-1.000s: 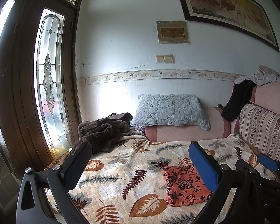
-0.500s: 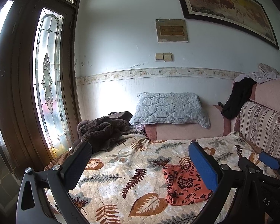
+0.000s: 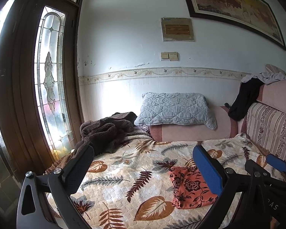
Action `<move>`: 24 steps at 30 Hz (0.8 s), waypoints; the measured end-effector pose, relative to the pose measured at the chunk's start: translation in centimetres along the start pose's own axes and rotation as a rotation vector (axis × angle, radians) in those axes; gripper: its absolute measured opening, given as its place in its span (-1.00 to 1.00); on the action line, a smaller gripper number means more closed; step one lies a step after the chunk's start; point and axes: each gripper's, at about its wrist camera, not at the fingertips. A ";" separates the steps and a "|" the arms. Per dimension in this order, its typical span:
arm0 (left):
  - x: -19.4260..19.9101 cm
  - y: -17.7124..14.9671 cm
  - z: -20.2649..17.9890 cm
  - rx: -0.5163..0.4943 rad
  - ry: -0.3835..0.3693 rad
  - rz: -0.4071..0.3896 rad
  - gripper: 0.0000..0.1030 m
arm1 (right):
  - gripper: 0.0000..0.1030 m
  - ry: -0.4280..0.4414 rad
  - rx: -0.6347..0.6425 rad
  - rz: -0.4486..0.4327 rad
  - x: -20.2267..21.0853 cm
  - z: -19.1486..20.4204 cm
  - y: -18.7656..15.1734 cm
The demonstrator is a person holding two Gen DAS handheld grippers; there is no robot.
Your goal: Fold small clothes
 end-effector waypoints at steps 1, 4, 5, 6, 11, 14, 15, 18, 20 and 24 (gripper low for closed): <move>-0.1 0.0 0.1 0.001 0.000 0.002 1.00 | 0.41 0.000 0.001 0.000 -0.1 0.0 0.0; -0.2 -0.2 0.3 0.003 0.000 0.006 1.00 | 0.41 0.000 0.002 -0.002 -0.1 0.0 0.1; -0.3 -0.2 0.3 0.003 0.000 0.007 1.00 | 0.41 0.000 0.002 -0.003 -0.2 0.1 0.1; -0.4 -0.2 0.4 0.004 0.000 0.009 1.00 | 0.41 -0.001 0.003 -0.003 -0.2 0.1 0.1; -0.7 -0.3 0.8 0.009 -0.002 0.015 1.00 | 0.41 -0.005 0.004 -0.010 -0.2 0.3 0.1; -0.8 -0.3 1.0 0.013 -0.002 0.015 1.00 | 0.41 -0.011 -0.002 -0.018 -0.1 0.3 0.1; -0.8 -0.4 1.0 0.015 -0.001 0.015 1.00 | 0.41 -0.011 -0.002 -0.017 -0.2 0.4 0.1; -0.9 -0.4 1.2 0.021 -0.001 0.016 1.00 | 0.41 -0.011 0.002 -0.016 -0.2 0.6 0.1; -1.0 -0.4 1.3 0.022 0.000 0.018 1.00 | 0.41 -0.012 0.008 -0.014 -0.3 0.9 0.1; -1.2 -0.5 1.4 0.026 0.002 0.018 1.00 | 0.41 -0.004 0.018 -0.005 -0.6 1.3 0.1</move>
Point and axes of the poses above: each gripper's, at about its wrist camera, not at the fingertips, and x roughly against the way its jaws point, z to its left, y to its top, and after that the axes turned 2 degrees about x, right-handed
